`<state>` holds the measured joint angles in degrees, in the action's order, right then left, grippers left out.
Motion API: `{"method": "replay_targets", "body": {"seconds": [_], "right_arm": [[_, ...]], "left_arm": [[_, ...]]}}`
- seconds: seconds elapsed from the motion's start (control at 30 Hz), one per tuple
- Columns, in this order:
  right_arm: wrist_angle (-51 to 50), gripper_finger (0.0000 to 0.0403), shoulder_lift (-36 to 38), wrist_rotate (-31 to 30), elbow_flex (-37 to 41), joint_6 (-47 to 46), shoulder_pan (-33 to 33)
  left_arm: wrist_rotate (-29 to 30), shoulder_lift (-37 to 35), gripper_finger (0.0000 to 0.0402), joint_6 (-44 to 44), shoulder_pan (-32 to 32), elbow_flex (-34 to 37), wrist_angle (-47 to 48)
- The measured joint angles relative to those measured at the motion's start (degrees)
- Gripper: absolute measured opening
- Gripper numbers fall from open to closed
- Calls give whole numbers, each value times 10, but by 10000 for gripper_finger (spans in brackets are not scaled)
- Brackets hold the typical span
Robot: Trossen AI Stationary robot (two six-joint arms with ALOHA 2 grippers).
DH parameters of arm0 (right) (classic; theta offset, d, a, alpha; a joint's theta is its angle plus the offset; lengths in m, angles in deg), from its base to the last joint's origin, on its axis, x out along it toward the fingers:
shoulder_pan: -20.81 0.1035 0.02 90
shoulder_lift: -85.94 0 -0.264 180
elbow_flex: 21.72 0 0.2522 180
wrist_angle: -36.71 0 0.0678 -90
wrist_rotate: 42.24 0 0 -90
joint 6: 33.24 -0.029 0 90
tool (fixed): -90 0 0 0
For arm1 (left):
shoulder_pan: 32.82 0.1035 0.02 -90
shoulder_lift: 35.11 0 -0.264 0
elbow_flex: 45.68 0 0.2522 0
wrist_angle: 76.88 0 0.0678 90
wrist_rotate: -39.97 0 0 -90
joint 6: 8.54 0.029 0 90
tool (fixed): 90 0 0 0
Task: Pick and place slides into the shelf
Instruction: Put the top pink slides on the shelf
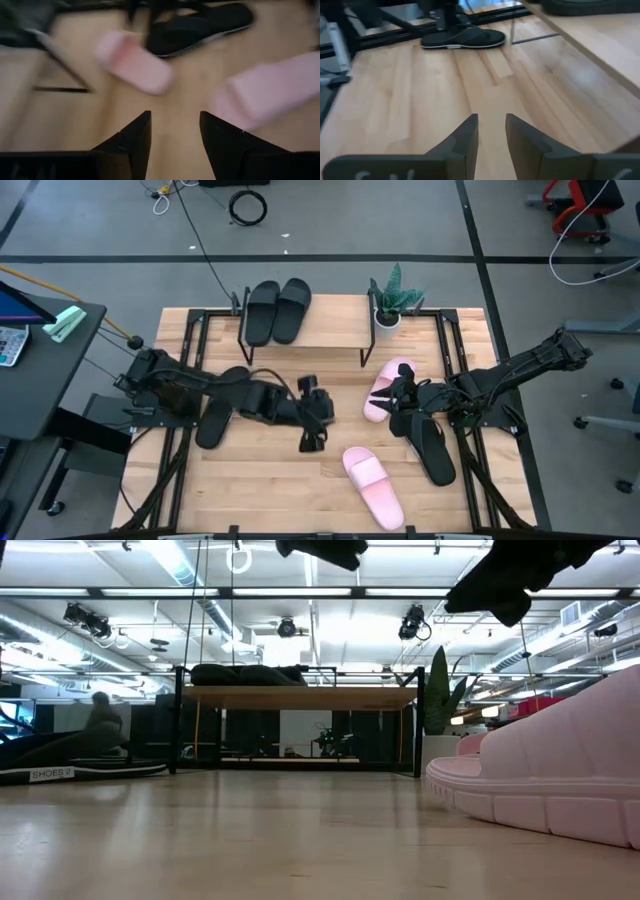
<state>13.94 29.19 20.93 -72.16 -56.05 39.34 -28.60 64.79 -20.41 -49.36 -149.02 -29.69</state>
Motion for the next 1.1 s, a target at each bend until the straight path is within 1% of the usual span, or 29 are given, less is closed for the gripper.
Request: {"method": "replay_targets", "body": {"seconds": [0.1, 0.2, 0.27, 0.37, 0.47, 0.57, 0.67, 0.8, 0.87, 0.93, 0.97, 1.0, 1.1], "right_arm": [[-12, 105, 0, -8, 0, -1, 0], [-18, 105, 0, -8, 0, -1, 0], [-17, 105, 0, -8, 0, -1, 0], [-18, 105, 0, -8, 0, -1, 0], [-23, 105, 0, -8, 0, 0, 0], [-26, 105, 0, -3, 0, 2, 0], [-36, 105, 0, 38, 0, -4, 0], [-37, 105, 0, 137, 0, -59, 7], [-43, 105, 0, 144, 0, -89, 29], [-66, 104, 0, 133, 0, -108, 53], [-82, 103, 0, 117, 0, -112, 65], [-101, 103, 0, 88, 0, -112, 75], [-188, 101, 0, -48, 0, -129, 93]], "left_arm": [[-6, 28, 172, -45, -14, 0, -29], [-12, 59, 172, -39, -25, 0, -61], [-29, 83, 172, -23, -34, 0, -91], [-41, 115, 172, 0, -52, 1, -175], [-67, 143, 172, 22, -68, 1, -278], [-92, 163, 172, 40, -78, 1, -334], [-92, 165, 172, 35, -79, 1, -325], [-86, 164, 172, 28, -72, 1, -295], [-83, 163, 172, 28, -65, 1, -290], [-73, 162, 172, 28, -56, 1, -283], [-68, 162, 172, 28, -49, 1, -277], [-66, 162, 172, 28, -40, 1, -273], [-61, 162, 172, 21, -11, 1, -274]]}}
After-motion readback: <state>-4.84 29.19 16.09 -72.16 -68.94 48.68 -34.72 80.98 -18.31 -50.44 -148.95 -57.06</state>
